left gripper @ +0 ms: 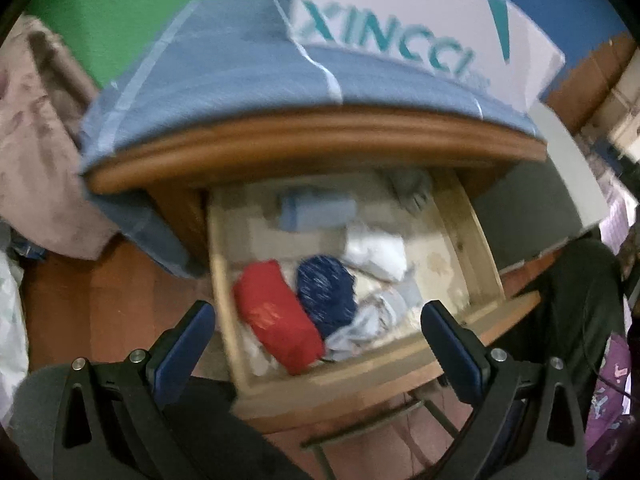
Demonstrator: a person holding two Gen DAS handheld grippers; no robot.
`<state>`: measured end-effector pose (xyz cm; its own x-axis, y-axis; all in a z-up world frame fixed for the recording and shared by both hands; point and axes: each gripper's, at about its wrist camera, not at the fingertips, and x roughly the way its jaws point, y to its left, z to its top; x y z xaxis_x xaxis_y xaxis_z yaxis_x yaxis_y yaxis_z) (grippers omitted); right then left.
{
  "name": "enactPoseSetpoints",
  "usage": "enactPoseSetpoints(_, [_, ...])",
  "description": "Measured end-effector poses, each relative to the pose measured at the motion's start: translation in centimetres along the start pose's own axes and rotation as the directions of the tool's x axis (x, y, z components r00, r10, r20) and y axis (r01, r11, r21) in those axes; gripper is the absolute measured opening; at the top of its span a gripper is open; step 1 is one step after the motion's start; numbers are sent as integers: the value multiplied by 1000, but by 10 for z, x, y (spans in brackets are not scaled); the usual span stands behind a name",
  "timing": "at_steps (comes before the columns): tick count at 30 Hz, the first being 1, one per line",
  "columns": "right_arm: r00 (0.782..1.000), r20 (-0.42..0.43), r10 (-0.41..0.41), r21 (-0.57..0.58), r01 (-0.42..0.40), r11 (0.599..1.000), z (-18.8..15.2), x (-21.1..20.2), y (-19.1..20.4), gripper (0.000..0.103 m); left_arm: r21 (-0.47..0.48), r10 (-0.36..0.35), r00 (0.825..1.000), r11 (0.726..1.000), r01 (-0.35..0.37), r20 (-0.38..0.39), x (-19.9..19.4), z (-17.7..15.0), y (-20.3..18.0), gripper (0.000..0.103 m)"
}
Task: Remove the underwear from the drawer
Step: 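Withdraw the open right tool from the shoe box, then lower the left tool into the drawer over the white sock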
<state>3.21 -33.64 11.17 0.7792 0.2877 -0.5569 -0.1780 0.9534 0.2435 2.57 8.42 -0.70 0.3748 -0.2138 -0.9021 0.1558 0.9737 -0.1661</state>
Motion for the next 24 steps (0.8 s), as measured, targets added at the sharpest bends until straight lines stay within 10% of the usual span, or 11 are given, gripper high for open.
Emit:
enactPoseSetpoints(5, [1000, 3, 26, -8, -26, 1000, -5, -2, 4, 73, -112, -83, 995, 991, 77, -52, 38, 3, -29, 102])
enactPoseSetpoints(10, [997, 31, 65, 2, -65, 998, -5, -8, 3, 73, -350, -171, 983, 926, 140, -59, 82, 5, -48, 93])
enactPoseSetpoints(15, [992, 62, 112, 31, -114, 993, -6, -14, -3, 73, -546, -183, 963, 836, 48, -197, 140, 5, -47, 34])
enactPoseSetpoints(20, [984, 84, 159, 39, -163, 986, -9, -22, -8, 73, -653, -147, 975, 758, 5, -164, 156, 6, -39, 35])
enactPoseSetpoints(24, [978, 97, 184, 51, -189, 981, -10, -25, -12, 73, -723, -128, 983, 691, -9, -135, 163, 8, -35, 61])
